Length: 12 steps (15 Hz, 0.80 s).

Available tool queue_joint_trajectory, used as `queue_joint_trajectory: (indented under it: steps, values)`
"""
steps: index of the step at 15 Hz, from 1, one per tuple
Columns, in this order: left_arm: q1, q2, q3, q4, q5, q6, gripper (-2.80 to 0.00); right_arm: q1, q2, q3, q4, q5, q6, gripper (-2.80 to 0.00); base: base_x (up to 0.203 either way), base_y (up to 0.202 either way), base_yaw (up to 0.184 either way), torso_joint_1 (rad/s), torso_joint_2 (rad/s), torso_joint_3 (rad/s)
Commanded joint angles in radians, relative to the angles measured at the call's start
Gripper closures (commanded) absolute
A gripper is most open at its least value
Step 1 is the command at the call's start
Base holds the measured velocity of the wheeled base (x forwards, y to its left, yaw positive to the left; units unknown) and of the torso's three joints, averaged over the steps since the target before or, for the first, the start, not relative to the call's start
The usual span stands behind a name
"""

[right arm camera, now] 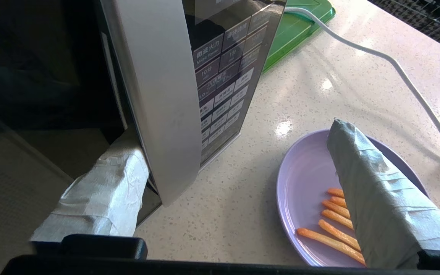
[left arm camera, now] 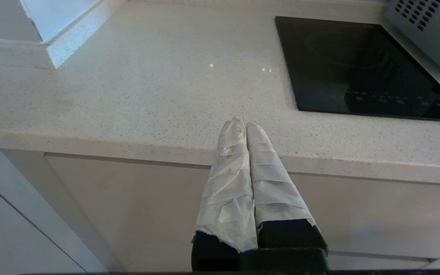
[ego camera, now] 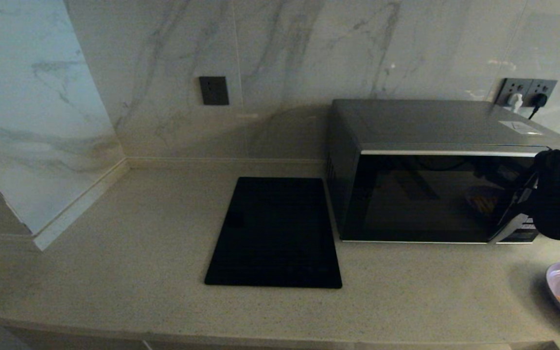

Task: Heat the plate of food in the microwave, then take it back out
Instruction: Open the microwave oven

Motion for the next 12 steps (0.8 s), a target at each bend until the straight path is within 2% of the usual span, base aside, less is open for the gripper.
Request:
queue_joint_trajectory:
  steps: [1, 6, 12]
  values:
    - [0.000, 0.002, 0.000, 0.000, 0.001, -0.001, 0.00, 0.001, 0.010, -0.001, -0.006, 0.008, -0.001, 0.00, 0.000, 0.000, 0.000, 0.000, 0.00, 0.000]
    - [0.000, 0.001, 0.000, 0.000, 0.001, -0.001, 0.00, 0.012, 0.010, 0.008, -0.005, 0.039, -0.010, 0.00, 0.000, 0.000, 0.000, 0.000, 0.00, 0.000]
    - [0.000, 0.001, 0.000, 0.000, 0.001, -0.001, 0.00, 0.043, 0.004, 0.008, -0.006, 0.006, -0.012, 0.00, 0.000, 0.000, 0.000, 0.000, 0.00, 0.000]
